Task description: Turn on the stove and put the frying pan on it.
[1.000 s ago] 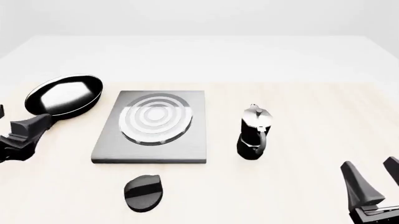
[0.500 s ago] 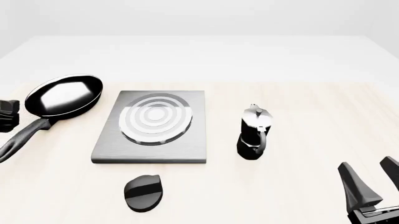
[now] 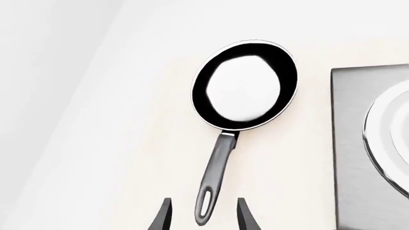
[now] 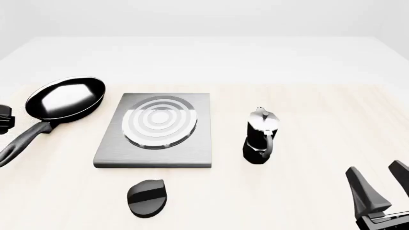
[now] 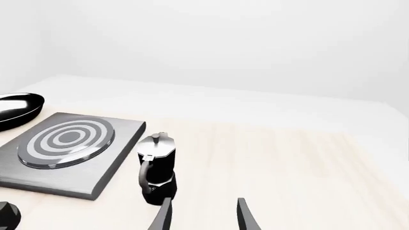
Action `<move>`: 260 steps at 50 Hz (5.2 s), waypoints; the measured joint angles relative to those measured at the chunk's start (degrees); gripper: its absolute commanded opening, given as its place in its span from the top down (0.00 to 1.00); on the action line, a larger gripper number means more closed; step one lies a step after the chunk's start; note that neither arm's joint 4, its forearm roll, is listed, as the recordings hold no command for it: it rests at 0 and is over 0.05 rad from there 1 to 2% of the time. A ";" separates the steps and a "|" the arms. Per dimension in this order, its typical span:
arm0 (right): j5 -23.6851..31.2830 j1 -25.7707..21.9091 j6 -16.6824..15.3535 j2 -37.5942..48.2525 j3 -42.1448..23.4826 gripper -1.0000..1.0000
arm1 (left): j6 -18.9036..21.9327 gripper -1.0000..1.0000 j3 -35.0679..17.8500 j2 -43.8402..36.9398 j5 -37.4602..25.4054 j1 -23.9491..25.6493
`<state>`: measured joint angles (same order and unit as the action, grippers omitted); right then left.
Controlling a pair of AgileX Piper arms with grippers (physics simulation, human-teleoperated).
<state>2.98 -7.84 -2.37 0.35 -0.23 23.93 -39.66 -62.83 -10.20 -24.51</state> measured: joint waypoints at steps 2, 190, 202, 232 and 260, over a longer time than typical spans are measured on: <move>0.01 0.01 -0.03 0.02 -0.01 0.00 | 0.25 0.00 -0.12 -1.07 0.59 -0.18; 1.85 0.97 -0.91 -0.01 -2.27 0.00 | -2.26 1.00 7.13 -3.33 5.82 25.75; 2.05 0.92 -0.85 -0.13 -2.45 0.00 | -2.43 1.00 9.48 -1.39 5.34 29.60; 1.93 1.12 -0.81 -0.18 -2.21 0.00 | -2.47 1.00 14.32 -2.38 8.38 34.20; 1.94 1.31 -0.69 -0.24 -2.16 0.00 | -1.56 1.00 18.35 -6.42 13.81 34.71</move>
<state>4.92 -6.53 -3.06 0.11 -2.39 22.37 -21.30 -69.25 3.61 10.21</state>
